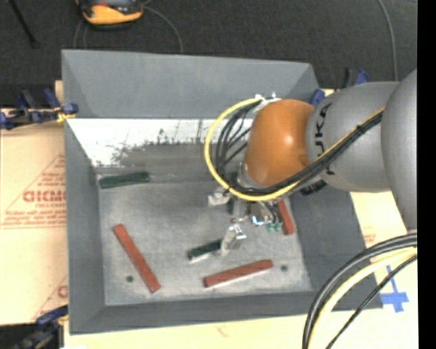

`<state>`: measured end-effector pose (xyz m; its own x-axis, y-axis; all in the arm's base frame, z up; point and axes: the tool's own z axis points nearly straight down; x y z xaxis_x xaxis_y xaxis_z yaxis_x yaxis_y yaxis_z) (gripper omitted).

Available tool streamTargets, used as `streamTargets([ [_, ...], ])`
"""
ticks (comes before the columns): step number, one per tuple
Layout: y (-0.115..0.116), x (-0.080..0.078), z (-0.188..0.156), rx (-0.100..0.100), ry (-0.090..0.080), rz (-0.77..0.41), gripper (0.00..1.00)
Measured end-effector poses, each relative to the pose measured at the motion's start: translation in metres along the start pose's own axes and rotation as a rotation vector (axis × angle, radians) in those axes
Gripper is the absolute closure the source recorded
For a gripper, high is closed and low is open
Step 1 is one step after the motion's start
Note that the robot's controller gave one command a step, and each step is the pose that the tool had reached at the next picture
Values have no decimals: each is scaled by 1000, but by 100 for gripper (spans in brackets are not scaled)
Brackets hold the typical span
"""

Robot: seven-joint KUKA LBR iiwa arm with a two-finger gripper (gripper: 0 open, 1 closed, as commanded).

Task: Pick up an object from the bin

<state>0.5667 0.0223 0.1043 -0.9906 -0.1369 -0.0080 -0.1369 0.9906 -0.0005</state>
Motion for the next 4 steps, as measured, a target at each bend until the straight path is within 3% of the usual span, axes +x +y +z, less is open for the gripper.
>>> streamTargets([
  [1,-4,6,15,0,1,-3,0],
  [2,-17,-6,20,-1,7,-63,0],
  [3,21,60,23,14,6,-377,100],
  [4,21,60,23,14,6,-377,100],
])
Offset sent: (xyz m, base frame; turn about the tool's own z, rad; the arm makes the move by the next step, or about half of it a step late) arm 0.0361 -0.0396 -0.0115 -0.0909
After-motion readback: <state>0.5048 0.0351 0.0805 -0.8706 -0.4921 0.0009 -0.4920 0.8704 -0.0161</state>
